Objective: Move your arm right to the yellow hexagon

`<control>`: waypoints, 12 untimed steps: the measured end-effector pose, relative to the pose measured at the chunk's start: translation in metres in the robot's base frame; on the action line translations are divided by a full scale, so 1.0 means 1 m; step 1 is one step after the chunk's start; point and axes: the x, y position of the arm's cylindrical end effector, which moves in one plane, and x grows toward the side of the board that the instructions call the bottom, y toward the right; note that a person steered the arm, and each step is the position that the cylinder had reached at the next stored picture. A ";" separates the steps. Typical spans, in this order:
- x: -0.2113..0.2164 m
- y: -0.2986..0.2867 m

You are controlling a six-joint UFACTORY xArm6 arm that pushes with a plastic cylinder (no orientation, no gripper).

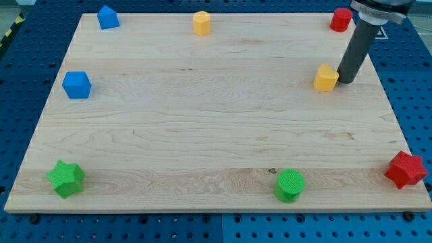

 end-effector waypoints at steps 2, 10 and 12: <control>0.003 -0.029; -0.103 -0.058; -0.148 -0.111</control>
